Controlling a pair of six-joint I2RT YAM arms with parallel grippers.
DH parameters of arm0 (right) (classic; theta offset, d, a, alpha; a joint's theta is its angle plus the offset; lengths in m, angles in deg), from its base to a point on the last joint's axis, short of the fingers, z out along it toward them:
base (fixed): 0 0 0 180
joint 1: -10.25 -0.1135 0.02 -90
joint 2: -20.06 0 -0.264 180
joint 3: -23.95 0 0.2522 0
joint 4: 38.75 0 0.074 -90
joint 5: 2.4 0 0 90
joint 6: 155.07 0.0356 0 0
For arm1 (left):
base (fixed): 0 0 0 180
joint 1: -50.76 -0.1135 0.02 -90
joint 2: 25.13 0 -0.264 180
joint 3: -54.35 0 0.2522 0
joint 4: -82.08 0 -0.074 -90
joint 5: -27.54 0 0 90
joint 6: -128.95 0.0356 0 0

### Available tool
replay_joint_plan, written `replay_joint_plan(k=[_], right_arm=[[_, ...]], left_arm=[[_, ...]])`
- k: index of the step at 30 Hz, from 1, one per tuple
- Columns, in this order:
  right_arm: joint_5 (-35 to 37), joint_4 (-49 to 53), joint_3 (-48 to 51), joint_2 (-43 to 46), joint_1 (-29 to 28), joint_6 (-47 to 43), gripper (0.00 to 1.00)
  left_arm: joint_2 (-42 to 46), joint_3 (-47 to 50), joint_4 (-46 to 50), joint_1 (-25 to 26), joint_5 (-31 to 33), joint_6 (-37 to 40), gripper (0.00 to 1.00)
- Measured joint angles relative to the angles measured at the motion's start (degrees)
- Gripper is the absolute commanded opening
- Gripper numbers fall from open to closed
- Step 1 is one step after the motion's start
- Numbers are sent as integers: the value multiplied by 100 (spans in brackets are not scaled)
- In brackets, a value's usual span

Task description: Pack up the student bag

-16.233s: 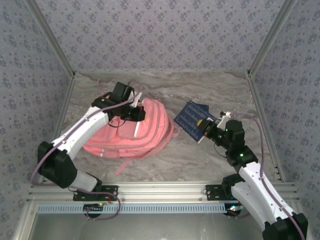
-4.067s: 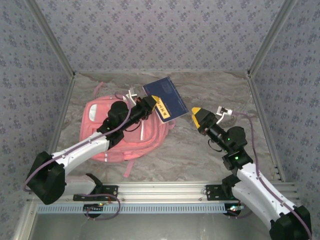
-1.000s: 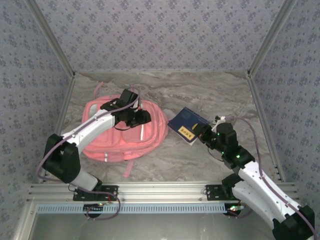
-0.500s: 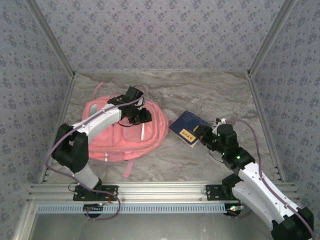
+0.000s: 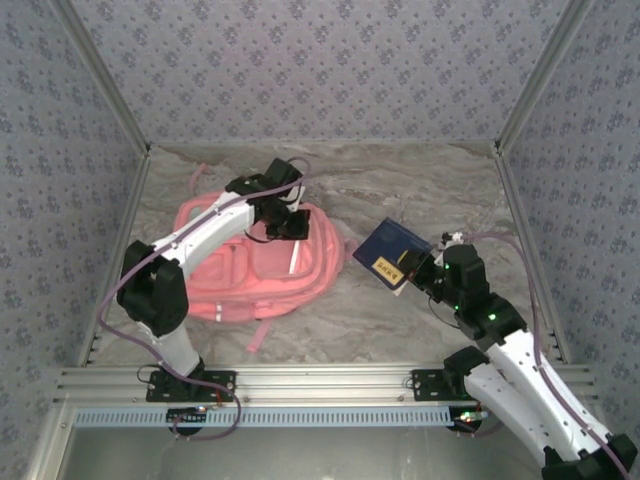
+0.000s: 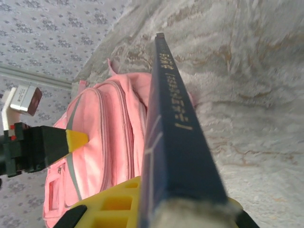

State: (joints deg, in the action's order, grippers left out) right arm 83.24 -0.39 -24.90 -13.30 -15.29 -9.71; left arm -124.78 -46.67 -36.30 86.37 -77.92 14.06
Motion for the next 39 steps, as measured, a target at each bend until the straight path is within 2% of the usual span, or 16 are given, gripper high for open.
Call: replay_joint_plan(k=[6,9,15,18,22,28,33,39], right_arm=[[686,994,-774,391,17,-612,0],[949,1412,-1088,474,20,-844,0],[1198,1917,-1429,680,28,-1082,0],[1088,1967,-1471,702,35,-1150,2],[382,1779,-1370,697,35,-1145,0],[-1228,793,-769,621,35,-975,0],[-2363,-601,-37,210,35,-420,0],[-3069,-3056,1075,-649,44,697,0]], left_arm=[[96,-413,72,341,-920,306,0],[354,-566,269,369,-1075,420,0],[1207,-647,597,42,-1268,535,0],[1526,-647,695,-219,-1469,535,0],[1596,-695,791,-389,-1733,544,0],[1589,-695,815,-494,-2135,603,0],[1589,-695,804,-568,-2415,601,0],[1589,-695,754,-625,-2680,599,0]])
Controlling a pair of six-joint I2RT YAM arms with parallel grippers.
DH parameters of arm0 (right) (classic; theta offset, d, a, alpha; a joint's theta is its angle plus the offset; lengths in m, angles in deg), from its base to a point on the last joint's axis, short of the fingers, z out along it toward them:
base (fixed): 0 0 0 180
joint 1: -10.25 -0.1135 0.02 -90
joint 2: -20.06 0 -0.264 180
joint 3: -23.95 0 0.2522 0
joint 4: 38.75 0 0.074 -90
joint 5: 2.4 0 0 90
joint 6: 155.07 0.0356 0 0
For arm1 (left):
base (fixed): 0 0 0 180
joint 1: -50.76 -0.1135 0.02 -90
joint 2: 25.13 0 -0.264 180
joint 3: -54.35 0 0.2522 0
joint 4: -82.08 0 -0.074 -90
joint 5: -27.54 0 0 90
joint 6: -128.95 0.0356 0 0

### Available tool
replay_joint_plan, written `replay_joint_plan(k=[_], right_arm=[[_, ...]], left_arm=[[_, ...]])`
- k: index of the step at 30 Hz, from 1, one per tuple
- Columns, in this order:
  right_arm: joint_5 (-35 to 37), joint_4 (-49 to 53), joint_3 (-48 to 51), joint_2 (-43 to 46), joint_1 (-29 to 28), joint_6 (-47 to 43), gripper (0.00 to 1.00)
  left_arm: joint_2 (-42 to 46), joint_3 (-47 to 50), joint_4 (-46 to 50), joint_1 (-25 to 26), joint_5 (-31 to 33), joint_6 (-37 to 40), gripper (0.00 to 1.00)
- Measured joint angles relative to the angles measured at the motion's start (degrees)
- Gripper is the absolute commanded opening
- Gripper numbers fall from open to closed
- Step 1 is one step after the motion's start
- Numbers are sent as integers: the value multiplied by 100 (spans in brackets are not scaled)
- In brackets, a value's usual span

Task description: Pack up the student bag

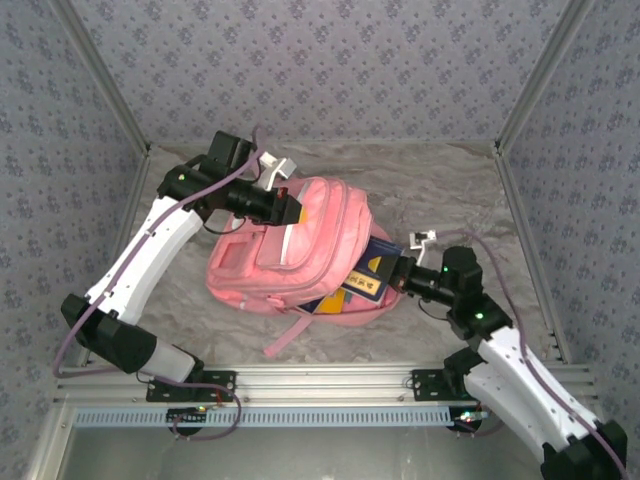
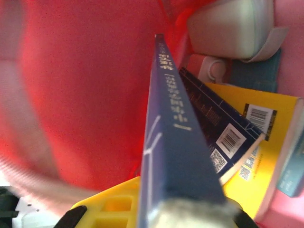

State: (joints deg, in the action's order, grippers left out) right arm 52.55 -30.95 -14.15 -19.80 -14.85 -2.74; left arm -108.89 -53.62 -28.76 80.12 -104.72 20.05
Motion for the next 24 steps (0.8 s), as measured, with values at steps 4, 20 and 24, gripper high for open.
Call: replay_joint_plan(k=[4,20,24], right_arm=[[-109,-1292,212,-988,-63,494,0],[1679,-2284,-817,-3832,-1523,306,16],[1987,-2594,-1508,-4782,-1882,446,40]], left_arm=[[0,0,-33,-39,-140,-2,0],[0,105,-350,-50,-354,-129,0],[0,162,-476,-50,-391,-175,0]])
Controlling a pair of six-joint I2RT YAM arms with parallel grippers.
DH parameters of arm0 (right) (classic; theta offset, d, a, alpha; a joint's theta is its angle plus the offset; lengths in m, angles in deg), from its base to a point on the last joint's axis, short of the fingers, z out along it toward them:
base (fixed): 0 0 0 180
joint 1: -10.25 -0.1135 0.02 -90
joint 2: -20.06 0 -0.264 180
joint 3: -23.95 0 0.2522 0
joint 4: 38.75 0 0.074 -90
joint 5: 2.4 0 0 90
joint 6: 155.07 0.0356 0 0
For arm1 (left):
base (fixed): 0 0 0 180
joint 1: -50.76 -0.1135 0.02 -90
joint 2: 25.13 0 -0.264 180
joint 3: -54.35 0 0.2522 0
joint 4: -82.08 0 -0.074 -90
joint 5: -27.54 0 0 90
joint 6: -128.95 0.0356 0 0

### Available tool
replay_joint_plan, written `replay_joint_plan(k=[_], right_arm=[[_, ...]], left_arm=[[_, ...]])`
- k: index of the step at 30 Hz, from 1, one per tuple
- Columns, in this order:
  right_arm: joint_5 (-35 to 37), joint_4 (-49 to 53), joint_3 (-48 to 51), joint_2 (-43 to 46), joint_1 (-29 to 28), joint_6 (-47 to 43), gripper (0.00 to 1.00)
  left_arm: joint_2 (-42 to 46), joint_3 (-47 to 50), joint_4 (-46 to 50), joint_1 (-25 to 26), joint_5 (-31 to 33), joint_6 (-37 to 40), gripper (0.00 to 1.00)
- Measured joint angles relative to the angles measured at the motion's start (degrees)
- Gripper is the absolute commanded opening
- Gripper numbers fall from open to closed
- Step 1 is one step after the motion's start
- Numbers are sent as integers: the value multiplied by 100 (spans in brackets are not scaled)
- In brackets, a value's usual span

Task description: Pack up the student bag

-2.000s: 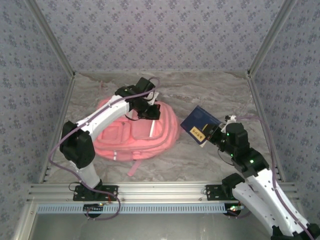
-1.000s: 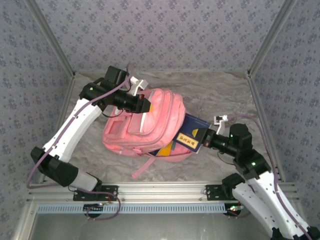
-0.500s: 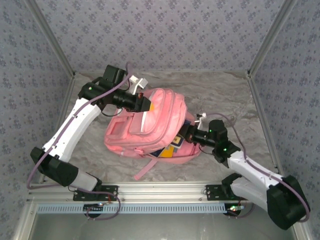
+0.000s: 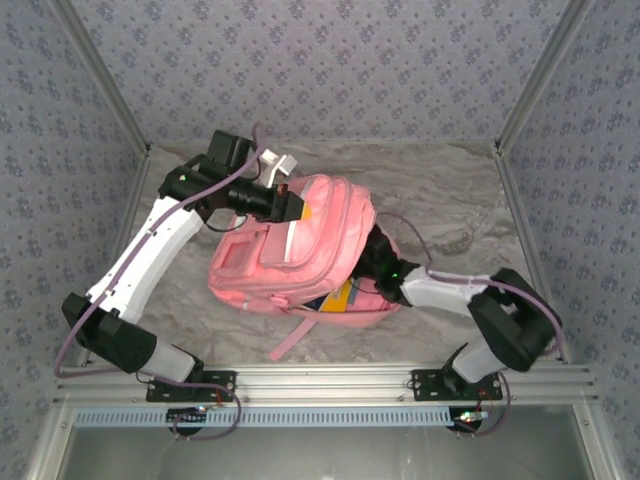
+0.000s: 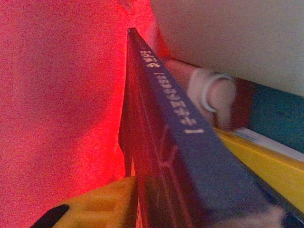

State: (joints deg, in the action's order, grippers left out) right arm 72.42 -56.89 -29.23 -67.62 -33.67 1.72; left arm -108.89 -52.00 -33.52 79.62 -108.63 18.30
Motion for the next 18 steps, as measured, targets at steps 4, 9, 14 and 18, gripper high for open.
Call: replay_joint_plan(k=[4,9,14,18], right_arm=[[61,-197,-234,-474,-149,168,62],[173,96,-164,-7,-81,-63,76],[404,839,105,1119,0,-605,82],[529,1362,334,1856,52,-931,79]], left_arm=[[0,55,-35,-9,-61,-39,0],[37,188,-173,-164,-160,-131,0],[138,380,-415,-313,-234,-243,0],[140,422,-498,-337,-254,-304,0]])
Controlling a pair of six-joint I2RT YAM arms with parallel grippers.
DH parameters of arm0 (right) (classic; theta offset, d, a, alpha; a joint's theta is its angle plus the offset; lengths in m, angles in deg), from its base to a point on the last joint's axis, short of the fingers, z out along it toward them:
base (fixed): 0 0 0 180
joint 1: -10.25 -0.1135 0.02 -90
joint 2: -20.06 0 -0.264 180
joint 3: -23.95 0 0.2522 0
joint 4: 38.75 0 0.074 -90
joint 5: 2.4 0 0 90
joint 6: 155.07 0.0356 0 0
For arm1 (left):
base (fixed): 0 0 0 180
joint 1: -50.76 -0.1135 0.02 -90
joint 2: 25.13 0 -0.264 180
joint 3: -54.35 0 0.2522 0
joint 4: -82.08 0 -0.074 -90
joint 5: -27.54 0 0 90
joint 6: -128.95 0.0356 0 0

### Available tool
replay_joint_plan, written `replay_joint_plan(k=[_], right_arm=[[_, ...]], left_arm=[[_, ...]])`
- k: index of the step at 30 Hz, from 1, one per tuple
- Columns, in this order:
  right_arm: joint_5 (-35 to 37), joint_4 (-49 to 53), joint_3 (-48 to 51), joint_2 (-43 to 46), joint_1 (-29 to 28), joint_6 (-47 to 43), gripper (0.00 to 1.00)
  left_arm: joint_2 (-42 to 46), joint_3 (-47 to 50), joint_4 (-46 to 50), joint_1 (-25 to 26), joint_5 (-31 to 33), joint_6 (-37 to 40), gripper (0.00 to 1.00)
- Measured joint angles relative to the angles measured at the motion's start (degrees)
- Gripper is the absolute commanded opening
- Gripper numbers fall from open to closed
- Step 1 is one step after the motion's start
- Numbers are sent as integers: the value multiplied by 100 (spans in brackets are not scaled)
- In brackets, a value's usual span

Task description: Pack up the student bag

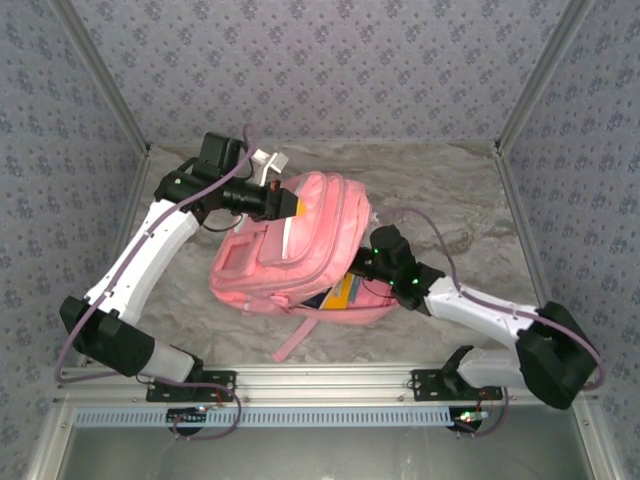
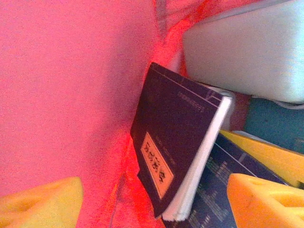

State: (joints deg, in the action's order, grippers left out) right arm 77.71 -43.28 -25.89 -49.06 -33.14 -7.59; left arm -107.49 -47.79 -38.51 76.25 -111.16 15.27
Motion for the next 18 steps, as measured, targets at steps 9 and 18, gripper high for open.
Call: replay_joint_plan(k=[9,18], right_arm=[[1797,2352,564,2793,42,-463,67],[3053,4052,614,4186,57,-1176,34]], left_arm=[[0,199,-319,15,85,-192,0],[-927,212,-892,763,850,-452,0]])
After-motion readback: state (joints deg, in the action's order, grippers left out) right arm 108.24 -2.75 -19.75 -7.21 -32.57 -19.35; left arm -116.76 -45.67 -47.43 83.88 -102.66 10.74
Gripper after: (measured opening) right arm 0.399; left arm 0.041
